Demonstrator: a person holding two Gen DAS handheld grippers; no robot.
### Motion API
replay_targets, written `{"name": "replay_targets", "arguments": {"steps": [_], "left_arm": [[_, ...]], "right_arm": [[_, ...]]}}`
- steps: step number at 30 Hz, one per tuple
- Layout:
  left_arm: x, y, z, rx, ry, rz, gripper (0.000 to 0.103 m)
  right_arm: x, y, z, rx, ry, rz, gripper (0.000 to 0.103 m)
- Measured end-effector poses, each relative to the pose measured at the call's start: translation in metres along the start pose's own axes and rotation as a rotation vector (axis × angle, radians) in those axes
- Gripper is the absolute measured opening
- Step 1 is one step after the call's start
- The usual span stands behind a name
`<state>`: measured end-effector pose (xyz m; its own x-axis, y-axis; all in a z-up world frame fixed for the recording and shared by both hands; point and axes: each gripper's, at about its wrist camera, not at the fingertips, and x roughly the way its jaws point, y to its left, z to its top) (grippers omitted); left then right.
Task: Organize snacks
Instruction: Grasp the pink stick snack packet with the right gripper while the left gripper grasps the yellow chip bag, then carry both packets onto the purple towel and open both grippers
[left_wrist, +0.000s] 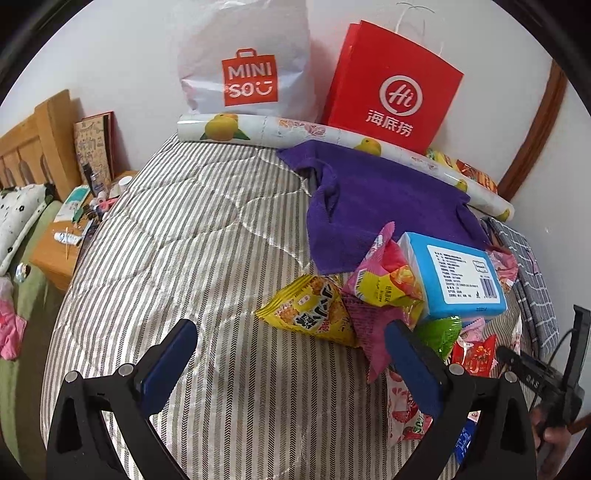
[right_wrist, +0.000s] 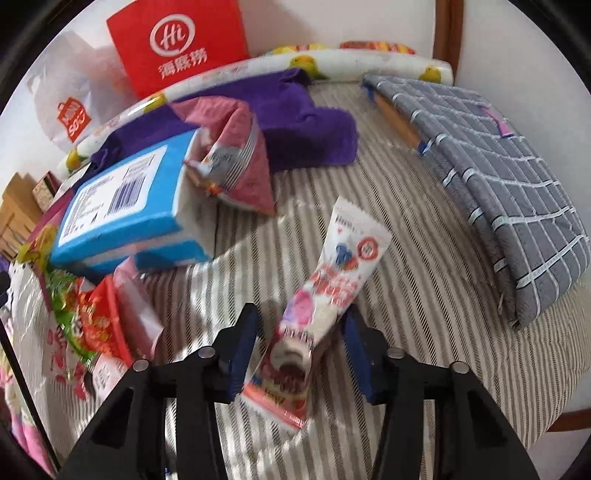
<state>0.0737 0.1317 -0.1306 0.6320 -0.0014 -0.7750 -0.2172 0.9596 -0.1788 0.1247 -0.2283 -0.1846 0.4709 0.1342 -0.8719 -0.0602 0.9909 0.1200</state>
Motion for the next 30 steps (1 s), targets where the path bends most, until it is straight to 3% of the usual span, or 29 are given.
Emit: {"name": "replay_targets", "arguments": {"steps": [5, 12, 19, 23, 26, 30], "left_arm": [[0.01, -0.006, 0.001, 0.037, 0.008, 0.008, 0.102], [0.042, -0.004, 0.005, 0.05, 0.047, 0.023, 0.102], [0.066, -0.002, 0.01, 0.041, 0.065, -0.021, 0.083], [0.068, -0.001, 0.011, 0.03, 0.07, -0.078, 0.056], [0.065, 0.001, 0.011, 0.024, 0.076, -0.107, 0.044], [0.052, 0.007, 0.01, 0.029, 0.064, -0.083, 0.041]], "right_arm": [[0.001, -0.003, -0.001, -0.021, -0.036, -0.023, 0.026], [0.002, -0.009, -0.005, -0.028, -0.081, 0.013, 0.026], [0.001, -0.008, -0.008, -0.033, -0.105, 0.008, 0.026], [0.001, -0.007, -0.01, -0.039, -0.11, 0.0, 0.027], [0.001, -0.005, -0.008, -0.049, -0.098, -0.014, 0.025], [-0.002, -0.005, -0.005, -0.035, -0.076, -0.011, 0.023]]}}
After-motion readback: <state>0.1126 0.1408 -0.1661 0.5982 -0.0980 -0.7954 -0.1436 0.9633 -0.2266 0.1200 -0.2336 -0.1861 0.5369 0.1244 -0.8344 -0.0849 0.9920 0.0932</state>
